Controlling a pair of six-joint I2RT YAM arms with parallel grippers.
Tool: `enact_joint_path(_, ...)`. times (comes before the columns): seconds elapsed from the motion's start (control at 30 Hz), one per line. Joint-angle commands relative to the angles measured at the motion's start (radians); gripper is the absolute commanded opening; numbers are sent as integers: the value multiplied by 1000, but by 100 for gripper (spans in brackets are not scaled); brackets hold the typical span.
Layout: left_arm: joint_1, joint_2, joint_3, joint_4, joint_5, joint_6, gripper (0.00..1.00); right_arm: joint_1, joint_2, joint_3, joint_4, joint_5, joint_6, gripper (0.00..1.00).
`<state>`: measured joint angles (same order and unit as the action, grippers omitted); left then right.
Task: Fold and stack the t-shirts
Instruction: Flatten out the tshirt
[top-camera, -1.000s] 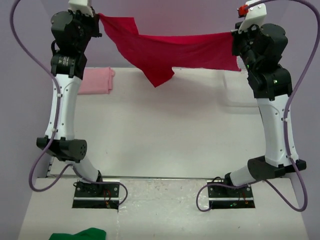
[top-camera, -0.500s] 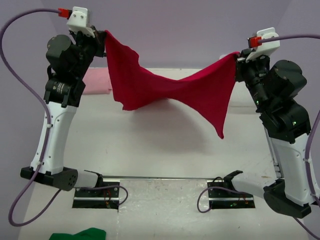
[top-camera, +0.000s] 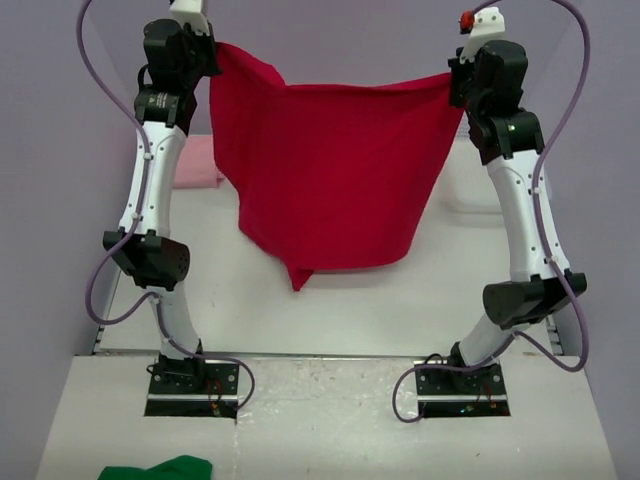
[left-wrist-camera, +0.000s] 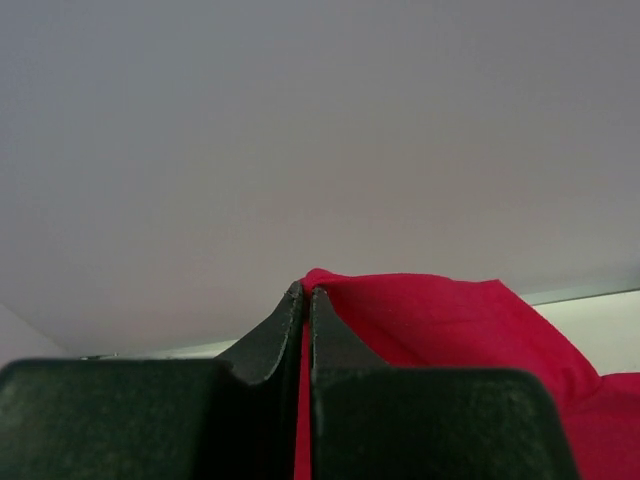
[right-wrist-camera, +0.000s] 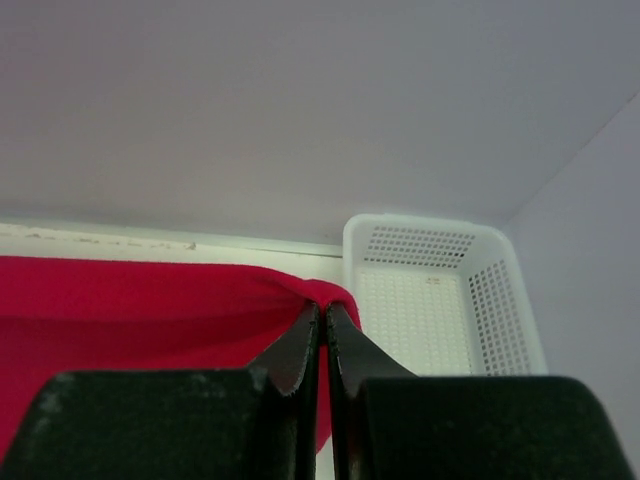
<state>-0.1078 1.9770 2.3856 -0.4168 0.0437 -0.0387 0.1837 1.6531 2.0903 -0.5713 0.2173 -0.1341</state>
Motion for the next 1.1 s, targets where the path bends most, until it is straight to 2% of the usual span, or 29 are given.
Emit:
enact_joint_path(0.0,14,-15,57,78,33,34,0,-12,23,137,44,-12,-7,0)
enact_joint_path(0.17,25,-35,70,73,39,74,0,0,62,217,-13,-4,-7,0)
enact_joint_path(0.4,25,-272,-101,66,27,68,0,91,-136,77,-28,43,-27,0)
enact_joint_path(0.6,25,-556,-213,-20,54,53,0,261,-337,-38,-74,123,-28,0)
enact_joint_path(0.7,25,-696,-223,-71,103,11,0,403,-433,-33,-130,189,-25,0)
enact_joint_path(0.73,25,-743,-214,-83,129,5,0,487,-456,-30,-150,239,-25,0)
enact_joint_path(0.9,25,-837,-192,-123,186,-47,0,686,-549,10,-254,367,16,0)
enact_joint_path(1.0,25,-851,-204,-128,226,-76,0,704,-585,-76,-236,418,30,0)
enact_joint_path(1.07,25,-850,-267,-105,236,-87,0,701,-605,-208,-205,474,27,0)
